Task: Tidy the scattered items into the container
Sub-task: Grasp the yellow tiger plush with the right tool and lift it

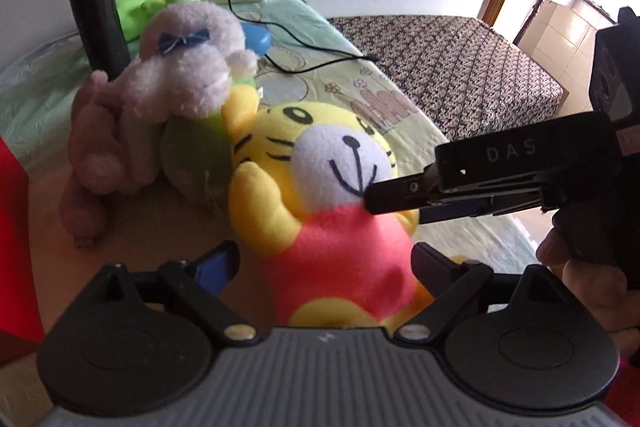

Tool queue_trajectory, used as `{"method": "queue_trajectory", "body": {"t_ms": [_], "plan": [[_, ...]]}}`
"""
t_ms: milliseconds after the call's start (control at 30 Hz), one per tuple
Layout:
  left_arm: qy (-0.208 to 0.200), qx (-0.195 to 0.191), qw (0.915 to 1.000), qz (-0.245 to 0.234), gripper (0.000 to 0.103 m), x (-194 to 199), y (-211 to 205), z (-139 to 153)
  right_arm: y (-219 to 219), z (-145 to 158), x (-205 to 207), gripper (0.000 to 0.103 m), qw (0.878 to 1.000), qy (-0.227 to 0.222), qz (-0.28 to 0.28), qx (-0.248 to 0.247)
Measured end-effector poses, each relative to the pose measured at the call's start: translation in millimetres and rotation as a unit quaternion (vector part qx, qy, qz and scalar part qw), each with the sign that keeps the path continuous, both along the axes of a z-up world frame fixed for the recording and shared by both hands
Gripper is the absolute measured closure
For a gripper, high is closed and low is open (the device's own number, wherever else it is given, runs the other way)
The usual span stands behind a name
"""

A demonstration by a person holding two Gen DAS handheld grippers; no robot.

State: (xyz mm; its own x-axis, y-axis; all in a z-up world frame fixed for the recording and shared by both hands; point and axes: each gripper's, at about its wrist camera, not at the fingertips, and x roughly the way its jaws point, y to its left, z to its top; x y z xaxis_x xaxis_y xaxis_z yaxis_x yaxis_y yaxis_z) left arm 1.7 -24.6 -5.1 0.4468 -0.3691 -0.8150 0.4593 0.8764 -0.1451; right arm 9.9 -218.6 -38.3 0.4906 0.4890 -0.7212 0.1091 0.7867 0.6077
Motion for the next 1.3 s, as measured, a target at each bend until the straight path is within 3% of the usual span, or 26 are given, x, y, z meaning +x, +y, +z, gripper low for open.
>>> {"method": "queue_trajectory", "body": {"t_ms": [133, 267, 467, 667, 867, 1033, 1200, 1300], "plan": [[0.024, -0.009, 0.9997, 0.004, 0.023, 7.5, -2.4, -7.0, 3.5, -4.9, -0.5, 0.031, 1.0, 0.0, 0.005, -0.004], [0.018, 0.009, 0.9997, -0.01, 0.023, 11.1, -14.3, -9.0, -5.0, -13.7, 0.7, 0.024, 1.0, 0.011, -0.006, 0.015], [-0.007, 0.026, 0.9995, -0.017, 0.023, 6.2, -22.7, -14.1, -1.2, -12.6, 6.2, 0.024, 1.0, 0.004, 0.016, 0.008], [-0.037, 0.016, 0.9992, -0.006, 0.023, -4.9, -15.0, -17.0, 1.4, -7.2, 10.7, 0.038, 0.999, -0.002, 0.05, 0.011], [-0.051, -0.007, 0.9986, 0.013, 0.023, -16.7, -6.8, -20.5, 13.6, -1.2, 15.1, 0.038, 0.994, -0.017, 0.104, -0.017], [-0.055, -0.009, 0.9984, 0.011, 0.024, -22.8, -8.0, -19.7, 9.7, -9.9, 16.9, 0.035, 0.997, 0.002, 0.078, 0.005], [-0.082, 0.004, 0.9964, -0.021, 0.028, -37.5, -14.3, -7.1, 6.5, 5.7, 2.8, 0.06, 0.995, -0.032, 0.089, 0.009], [-0.097, 0.007, 0.9944, -0.04, 0.028, -49.9, -15.5, 2.7, 5.4, 13.3, -12.2, 0.066, 0.996, -0.052, 0.077, 0.006]]}}
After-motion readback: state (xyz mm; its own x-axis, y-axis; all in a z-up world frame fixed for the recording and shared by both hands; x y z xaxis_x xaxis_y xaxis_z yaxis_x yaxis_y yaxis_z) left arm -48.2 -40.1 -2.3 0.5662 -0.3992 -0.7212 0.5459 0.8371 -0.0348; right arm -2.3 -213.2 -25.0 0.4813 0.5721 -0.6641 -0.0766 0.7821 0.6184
